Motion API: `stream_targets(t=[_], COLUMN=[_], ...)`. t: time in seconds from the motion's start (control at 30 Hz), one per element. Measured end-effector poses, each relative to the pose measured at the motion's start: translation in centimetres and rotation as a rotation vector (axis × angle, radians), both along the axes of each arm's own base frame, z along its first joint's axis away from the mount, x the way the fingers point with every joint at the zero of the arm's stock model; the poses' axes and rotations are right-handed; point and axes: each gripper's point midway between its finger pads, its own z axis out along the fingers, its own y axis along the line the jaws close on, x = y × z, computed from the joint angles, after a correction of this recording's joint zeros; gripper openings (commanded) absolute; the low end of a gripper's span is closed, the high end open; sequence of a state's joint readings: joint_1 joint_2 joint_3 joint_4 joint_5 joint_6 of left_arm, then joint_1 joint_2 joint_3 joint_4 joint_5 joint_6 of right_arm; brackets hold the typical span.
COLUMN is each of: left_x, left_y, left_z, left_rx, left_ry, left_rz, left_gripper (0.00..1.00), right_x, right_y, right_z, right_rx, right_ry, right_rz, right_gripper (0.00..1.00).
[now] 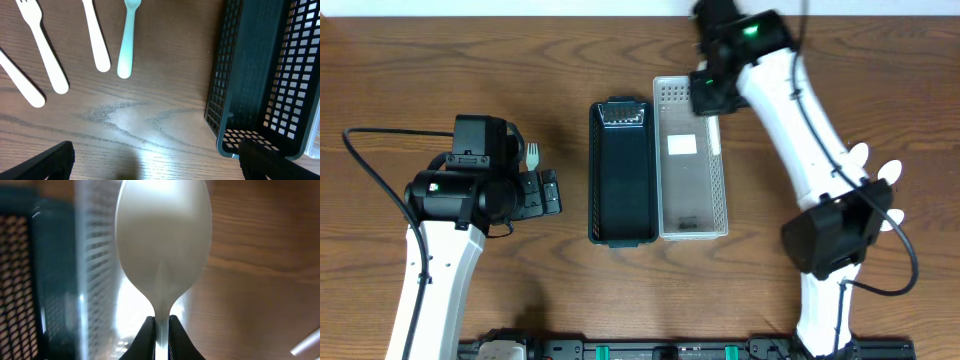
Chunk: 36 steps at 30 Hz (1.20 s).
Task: Pack container
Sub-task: 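Carry the spoon into the white basket and release it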
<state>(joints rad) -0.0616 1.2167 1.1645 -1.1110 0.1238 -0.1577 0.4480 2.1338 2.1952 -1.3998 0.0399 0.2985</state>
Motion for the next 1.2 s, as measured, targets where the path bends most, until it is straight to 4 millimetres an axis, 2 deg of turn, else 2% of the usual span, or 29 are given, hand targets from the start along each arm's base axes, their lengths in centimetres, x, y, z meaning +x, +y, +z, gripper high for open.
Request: stream_targets(t=[0.07, 0.17, 0.47, 0.7, 0.77, 0.83, 0.93, 1.0, 1.1, 1.2], left_x=[0.0, 0.0, 0.0, 0.0, 0.0, 0.0, 0.0, 0.0, 0.0, 0.0], left_y=[0.0, 0.0, 0.0, 0.0, 0.0, 0.0, 0.0, 0.0, 0.0, 0.0], left_z=[0.0, 0.0, 0.0, 0.0, 0.0, 0.0, 0.0, 0.0, 0.0, 0.0], left_rx=[0.000, 0.000, 0.000, 0.000, 0.000, 0.000, 0.000, 0.000, 0.000, 0.000], left_ry=[0.000, 0.000, 0.000, 0.000, 0.000, 0.000, 0.000, 0.000, 0.000, 0.000], left_rz=[0.000, 0.000, 0.000, 0.000, 0.000, 0.000, 0.000, 0.000, 0.000, 0.000], left_gripper=[0.98, 0.98, 0.98, 0.98, 0.98, 0.98, 0.98, 0.98, 0.98, 0.98], right_x=[-0.4, -0.9, -2.2, -3.6, -3.6, -3.5, -3.2, -2.7, -1.3, 0.6], right_y=[1.5, 2.5, 1.2, 0.6, 0.5, 0.7, 1.1, 1.4, 1.9, 1.4], right_z=[-0.6, -2.2, -8.6, -11.8, -12.1, -12.1, -11.4, -10.1, -6.5, -1.6], right_rx=[0.002, 0.000, -0.031, -0.044, -0.043, -0.035, -0.020, -0.008, 0.021, 0.058], right_ry=[-0.004, 0.009, 0.101, 0.149, 0.151, 0.146, 0.141, 0.129, 0.080, 0.002], right_rz=[0.033, 0.042, -0.063, -0.121, -0.130, -0.141, -0.119, -0.110, -0.098, -0.119], right_gripper=[0.01, 0.01, 0.02, 0.13, 0.27, 0.39, 0.48, 0.50, 0.50, 0.51])
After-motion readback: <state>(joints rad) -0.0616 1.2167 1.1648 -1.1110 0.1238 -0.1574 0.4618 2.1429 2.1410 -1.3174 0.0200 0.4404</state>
